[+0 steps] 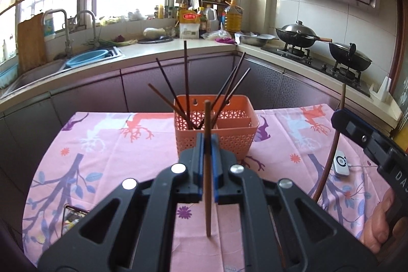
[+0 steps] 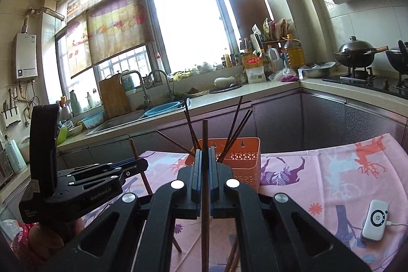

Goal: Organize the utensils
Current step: 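Lift both chopsticks over the orange basket and release them inside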

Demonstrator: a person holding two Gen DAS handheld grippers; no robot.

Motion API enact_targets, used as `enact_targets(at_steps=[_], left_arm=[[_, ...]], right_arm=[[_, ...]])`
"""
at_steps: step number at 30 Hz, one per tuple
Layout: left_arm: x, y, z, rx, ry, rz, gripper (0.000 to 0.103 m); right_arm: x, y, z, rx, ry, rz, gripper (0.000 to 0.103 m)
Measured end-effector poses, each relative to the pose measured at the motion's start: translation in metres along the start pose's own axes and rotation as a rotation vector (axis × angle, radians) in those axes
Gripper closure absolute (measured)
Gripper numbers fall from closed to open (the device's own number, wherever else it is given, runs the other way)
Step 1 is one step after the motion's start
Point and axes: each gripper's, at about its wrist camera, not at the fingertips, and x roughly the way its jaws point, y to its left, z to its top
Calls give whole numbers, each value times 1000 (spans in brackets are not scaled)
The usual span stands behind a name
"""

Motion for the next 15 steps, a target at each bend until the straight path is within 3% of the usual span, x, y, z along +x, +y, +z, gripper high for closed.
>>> enact_targets(at_steps=[15], left_arm=[[1, 0, 1, 8, -6, 7, 98]], right_arm=[[9, -1, -4, 28, 26, 20, 103]])
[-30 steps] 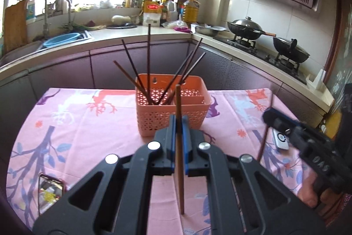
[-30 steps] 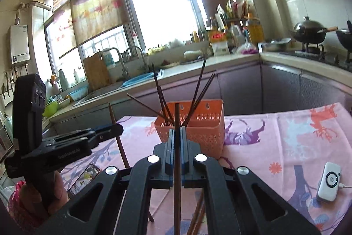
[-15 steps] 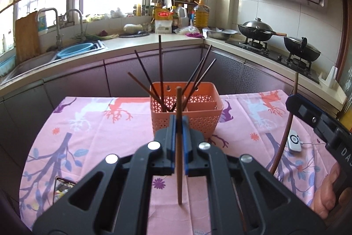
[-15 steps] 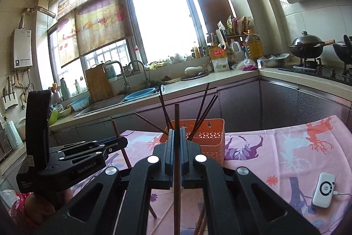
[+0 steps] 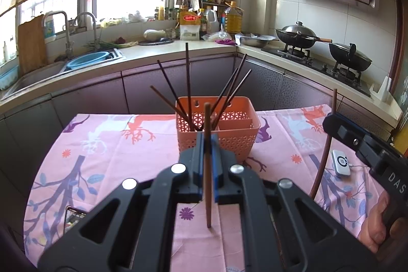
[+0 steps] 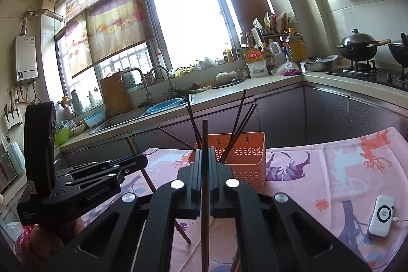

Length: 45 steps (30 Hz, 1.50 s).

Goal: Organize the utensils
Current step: 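Lift both chopsticks over the orange basket and release them inside, then withdraw both grippers from the basket toward the chopstick pile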

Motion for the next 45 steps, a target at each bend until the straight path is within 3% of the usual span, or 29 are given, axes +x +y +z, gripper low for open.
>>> enact_targets(at_steps=[12, 19, 21, 27, 33, 38, 42, 45], left_arm=[[-9, -3, 2, 5, -22, -17, 98], [-25, 8, 34, -36, -66, -89, 98], [-27, 12, 50, -54, -87, -105, 98], [-31, 19, 103, -84, -251, -128, 98], [5, 12, 128, -32, -307, -58, 98], [48, 18, 130, -44, -265, -44, 98], [79, 26, 118, -46, -212, -39, 98], [105, 29, 104, -58, -125, -38, 97]], right_arm=[[-5, 6, 2, 0, -12, 3, 103], [6, 6, 18, -7, -23, 15, 103], [14, 5, 34, -3, -49, 24, 103], [51, 7, 82, -7, -175, -11, 103], [95, 6, 116, -39, -277, -63, 103], [142, 0, 123, -68, -273, -62, 103], [172, -10, 99, -92, -224, -71, 103], [182, -17, 75, -89, -169, -69, 103]])
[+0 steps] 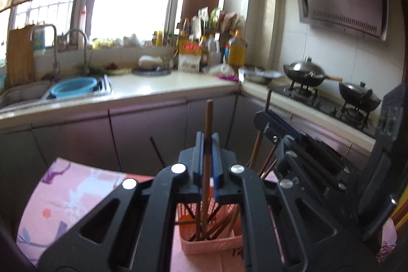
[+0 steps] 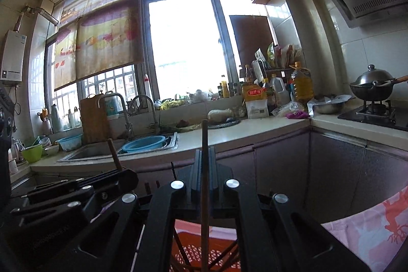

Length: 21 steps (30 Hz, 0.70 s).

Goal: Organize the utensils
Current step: 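Withdraw both grippers from the basket toward the chopstick pile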

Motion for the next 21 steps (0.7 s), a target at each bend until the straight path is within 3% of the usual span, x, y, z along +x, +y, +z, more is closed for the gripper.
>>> enact_targets(at_steps=[4, 6, 11, 16, 19, 21], left_arm=[[25, 0, -24, -13, 133, 23, 96], [26, 4, -29, -30, 163, 13, 95], [-20, 8, -26, -95, 90, 2, 78], [-89, -2, -33, -118, 3, -23, 76], [-118, -15, -61, -94, 19, -59, 76], [-124, -22, -85, -80, 61, -74, 76]], right_arm=[[4, 0, -30, 21, 110, 47, 103], [1, -1, -38, 37, 168, 59, 103], [-40, 3, -29, 58, 173, 78, 103], [-105, 2, -11, 71, 122, 83, 103], [-145, -8, -28, 98, 142, 69, 103], [-163, -18, -55, 122, 212, 44, 103]])
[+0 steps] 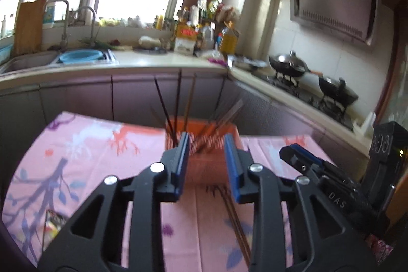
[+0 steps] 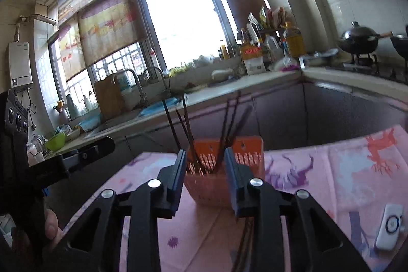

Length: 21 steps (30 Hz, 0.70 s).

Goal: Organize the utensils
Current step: 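Withdraw both grippers from the basket toward the chopstick pile, then grasp a wooden chopstick with the left gripper while the right grasps a dark one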

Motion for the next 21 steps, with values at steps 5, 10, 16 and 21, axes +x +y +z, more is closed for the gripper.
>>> enact_targets(at_steps=[5, 10, 16, 21], left_arm=[[33, -11, -87, -9, 281, -43, 76], [61, -20, -129, -68, 444, -92, 76], [79, -42, -144, -22, 498, -66, 76], [102, -56, -149, 36, 536, -32, 76]], right_arm=[[6, -17, -97, 8, 321, -98, 103], [16, -12, -148, 16, 483, -92, 103], [11, -14, -156, -60, 471, -215, 103], [-5, -38, -158, -16, 448, -251, 103]])
